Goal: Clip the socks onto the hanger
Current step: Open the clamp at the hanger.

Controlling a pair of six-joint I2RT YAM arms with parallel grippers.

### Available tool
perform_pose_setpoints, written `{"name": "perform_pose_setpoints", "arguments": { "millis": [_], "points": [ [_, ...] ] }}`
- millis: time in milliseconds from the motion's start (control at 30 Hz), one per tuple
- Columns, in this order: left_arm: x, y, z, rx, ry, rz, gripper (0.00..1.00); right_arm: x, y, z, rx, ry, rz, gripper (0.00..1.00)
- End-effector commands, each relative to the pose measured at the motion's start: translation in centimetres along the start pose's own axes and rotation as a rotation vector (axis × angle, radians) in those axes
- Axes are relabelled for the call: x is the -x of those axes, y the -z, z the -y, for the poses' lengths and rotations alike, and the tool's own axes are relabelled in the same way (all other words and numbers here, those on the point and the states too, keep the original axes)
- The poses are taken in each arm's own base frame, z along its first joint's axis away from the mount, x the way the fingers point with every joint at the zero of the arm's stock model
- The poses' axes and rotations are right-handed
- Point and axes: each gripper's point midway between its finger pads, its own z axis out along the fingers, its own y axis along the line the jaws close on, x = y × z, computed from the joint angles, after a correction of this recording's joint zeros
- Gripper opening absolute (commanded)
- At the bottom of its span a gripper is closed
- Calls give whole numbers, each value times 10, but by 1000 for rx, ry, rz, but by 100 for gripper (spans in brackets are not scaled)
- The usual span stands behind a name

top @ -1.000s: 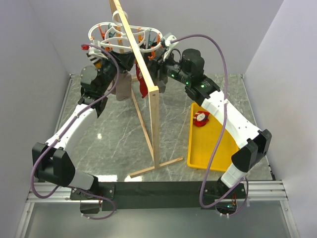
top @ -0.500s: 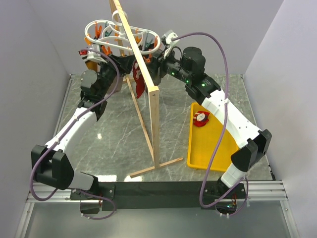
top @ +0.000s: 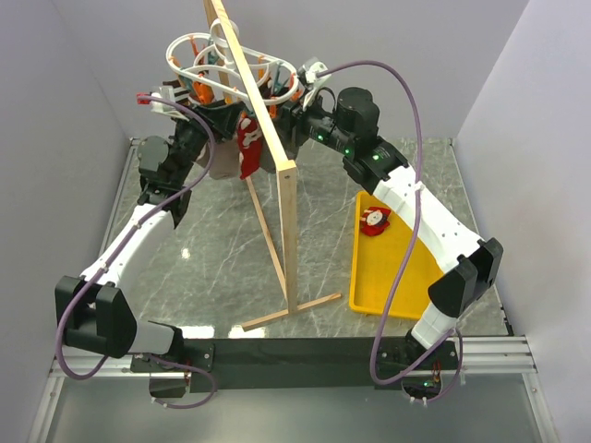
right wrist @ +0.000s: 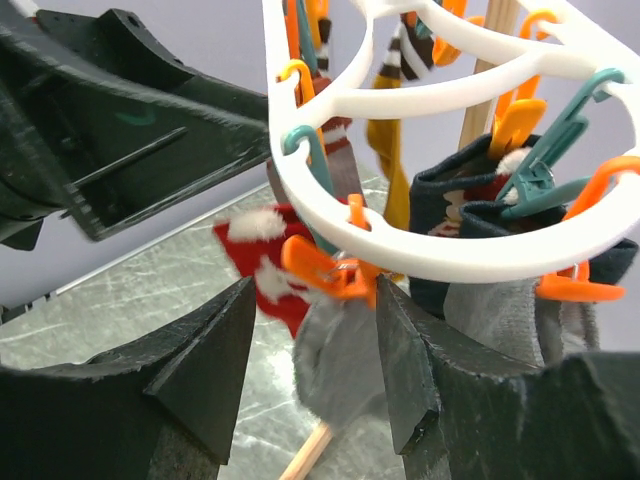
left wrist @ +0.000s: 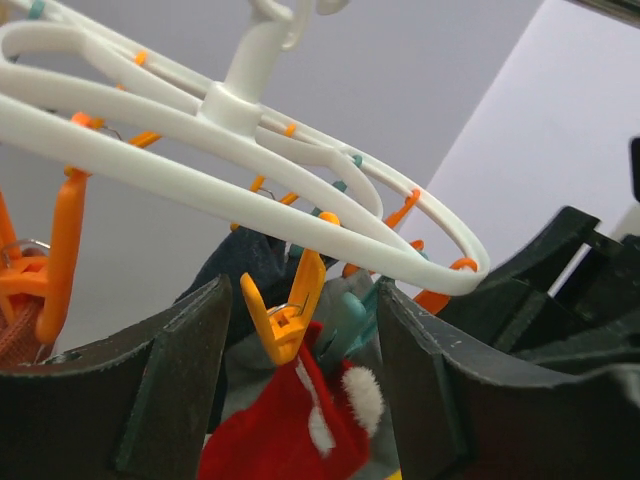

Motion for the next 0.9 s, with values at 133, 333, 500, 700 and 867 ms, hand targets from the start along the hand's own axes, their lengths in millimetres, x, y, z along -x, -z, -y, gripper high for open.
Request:
{"name": "perform_pose_setpoints", "arguments": {
  "millis": [133, 333, 500, 700, 867],
  "points": [
    [15, 8, 20, -132, -91, 25, 68, 34, -5, 3, -16, 37, 79, 58],
    [14, 9, 13, -140, -93, 4, 64, 44, -2, 17, -49, 13, 108, 57],
    [6, 15, 9, -172, -99, -23, 64, 55, 1, 26, -43, -6, 123, 57],
    [-2, 7, 12, -233, -115, -70, 64, 55, -1, 27, -27, -2, 118, 57],
    [-9, -1, 12, -270, -83, -89, 63, 51, -2, 26, -11, -5, 109, 56]
  ]
}}
